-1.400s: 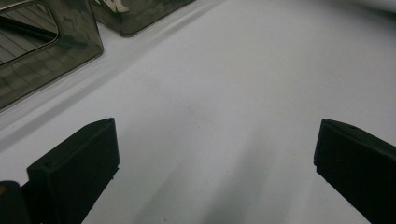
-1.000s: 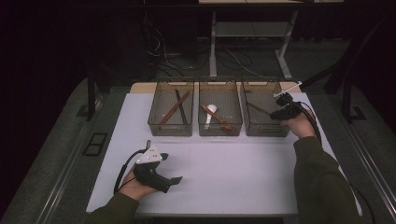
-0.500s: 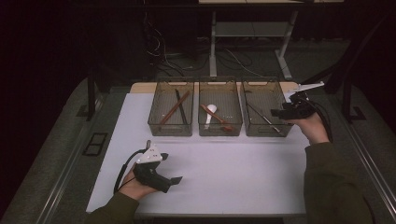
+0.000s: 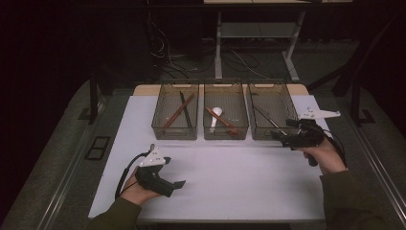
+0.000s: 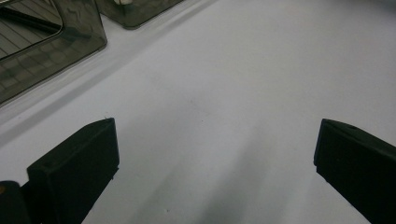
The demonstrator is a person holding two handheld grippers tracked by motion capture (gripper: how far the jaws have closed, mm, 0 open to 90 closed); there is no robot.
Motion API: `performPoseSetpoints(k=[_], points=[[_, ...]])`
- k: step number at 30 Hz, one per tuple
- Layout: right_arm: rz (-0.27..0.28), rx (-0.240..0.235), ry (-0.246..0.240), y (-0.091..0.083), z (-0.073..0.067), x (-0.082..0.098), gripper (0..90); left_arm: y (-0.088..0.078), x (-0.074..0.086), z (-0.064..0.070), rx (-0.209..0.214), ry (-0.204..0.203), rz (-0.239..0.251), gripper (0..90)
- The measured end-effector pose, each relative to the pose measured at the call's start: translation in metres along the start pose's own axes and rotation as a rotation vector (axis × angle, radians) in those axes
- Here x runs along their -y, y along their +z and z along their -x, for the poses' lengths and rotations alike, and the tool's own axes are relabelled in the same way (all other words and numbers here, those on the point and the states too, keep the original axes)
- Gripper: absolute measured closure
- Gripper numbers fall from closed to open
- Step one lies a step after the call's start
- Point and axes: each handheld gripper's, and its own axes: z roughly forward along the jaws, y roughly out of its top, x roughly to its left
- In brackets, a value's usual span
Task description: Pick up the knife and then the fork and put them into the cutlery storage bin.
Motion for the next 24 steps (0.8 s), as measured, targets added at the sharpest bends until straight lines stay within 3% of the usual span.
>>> performPoseSetpoints(k=[6, 17, 21, 24], points=[[-0.013, -0.053, -0.004, -0.002, -0.019, 0.026, 14.5, -0.002, -0.001, 0.0, -0.004, 0.007, -0.001, 0.0], [-0.034, -0.071, -0.016, -0.008, -0.04, 0.07, 14.5, -0.008, -0.002, -0.003, -0.027, 0.007, -0.004, 0.6], [-0.031, -0.086, -0.009, -0.013, -0.044, 0.085, 14.5, -0.014, -0.003, -0.008, -0.058, -0.007, -0.009, 5.4], [-0.019, -0.086, -0.004, -0.017, -0.048, 0.092, 14.5, -0.023, -0.003, -0.015, -0.094, -0.031, 0.0, 15.5]])
